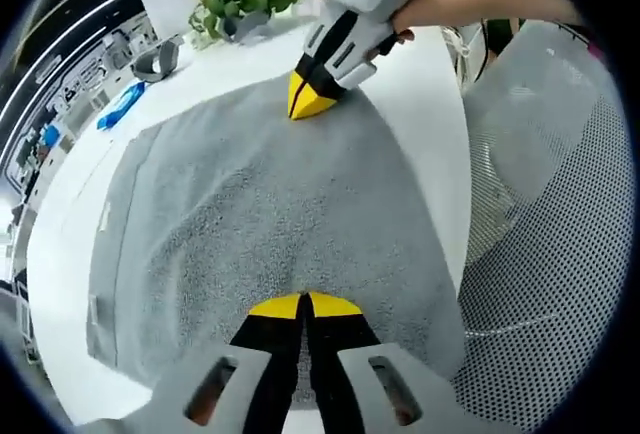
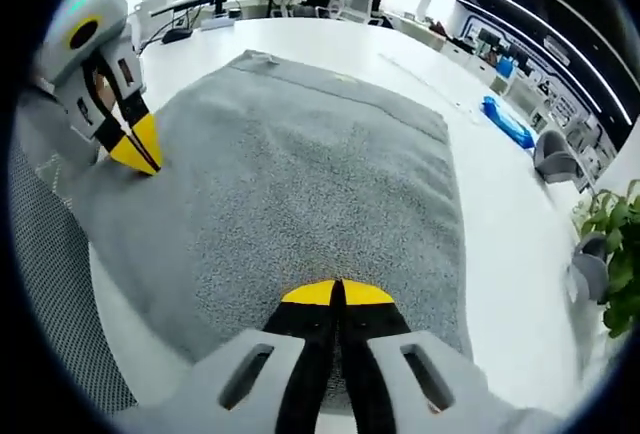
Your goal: Fold the towel on the table until its edges align and the towel forms a compact rectangular stack.
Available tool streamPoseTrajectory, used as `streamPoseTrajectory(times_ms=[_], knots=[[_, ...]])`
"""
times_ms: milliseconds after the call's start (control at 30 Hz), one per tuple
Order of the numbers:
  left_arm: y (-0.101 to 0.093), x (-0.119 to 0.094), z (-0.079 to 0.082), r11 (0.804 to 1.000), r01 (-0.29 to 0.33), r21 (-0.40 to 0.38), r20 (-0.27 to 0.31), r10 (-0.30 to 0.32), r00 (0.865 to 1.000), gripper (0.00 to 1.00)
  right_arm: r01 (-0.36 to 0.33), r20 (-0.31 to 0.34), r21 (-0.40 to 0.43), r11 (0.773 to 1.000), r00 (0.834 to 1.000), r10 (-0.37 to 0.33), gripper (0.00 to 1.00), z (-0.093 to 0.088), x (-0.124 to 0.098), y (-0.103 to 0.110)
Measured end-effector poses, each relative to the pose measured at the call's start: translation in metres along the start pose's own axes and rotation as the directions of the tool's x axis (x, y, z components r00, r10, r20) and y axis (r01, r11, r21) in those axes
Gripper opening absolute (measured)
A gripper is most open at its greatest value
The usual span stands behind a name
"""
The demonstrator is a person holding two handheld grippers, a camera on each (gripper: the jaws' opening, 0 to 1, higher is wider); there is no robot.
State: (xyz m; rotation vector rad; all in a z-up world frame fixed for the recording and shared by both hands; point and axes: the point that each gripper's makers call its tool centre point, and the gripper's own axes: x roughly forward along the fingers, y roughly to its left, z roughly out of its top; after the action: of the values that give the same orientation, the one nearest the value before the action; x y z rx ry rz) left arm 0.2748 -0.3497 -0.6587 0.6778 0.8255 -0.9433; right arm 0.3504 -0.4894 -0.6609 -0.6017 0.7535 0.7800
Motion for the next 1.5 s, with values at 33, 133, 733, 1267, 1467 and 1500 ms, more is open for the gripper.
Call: streamPoseTrajectory(times_ms=[33,133,733,1267,1467,1500], knots=[[0.001,0.0,-0.001,1.0,-0.002,-0.008,0.002,0.002,1.0,0.01,-0.003,0.002,0.008,1.0,1.0,0.003,0.0,-0.001,-0.001,0.001],[0.005,-0.001,-0.002,0.999,-0.015,-0.033,0.004,0.015,1.0,0.01,-0.015,0.007,0.028,0.999,1.0,0.015,0.0,-0.003,-0.002,0.002],[0.016,-0.004,-0.011,0.991,-0.101,0.083,-0.112,0.11,0.988,0.01,0.01,0.062,0.165,0.986,0.998,-0.02,0.0,-0.008,-0.014,0.027],[0.025,-0.007,-0.019,0.993,-0.119,0.008,-0.099,0.119,0.988,0.01,-0.024,0.056,0.188,0.982,0.998,0.014,0.0,-0.009,-0.016,0.038],[0.025,-0.007,-0.018,0.994,-0.104,0.04,-0.066,0.107,0.992,0.01,-0.043,0.068,0.178,0.983,0.997,0.031,0.0,-0.009,-0.019,0.042],[0.025,-0.006,-0.018,0.994,-0.106,0.031,-0.066,0.107,0.992,0.01,-0.039,0.06,0.176,0.984,0.998,0.028,0.0,-0.009,-0.019,0.043]])
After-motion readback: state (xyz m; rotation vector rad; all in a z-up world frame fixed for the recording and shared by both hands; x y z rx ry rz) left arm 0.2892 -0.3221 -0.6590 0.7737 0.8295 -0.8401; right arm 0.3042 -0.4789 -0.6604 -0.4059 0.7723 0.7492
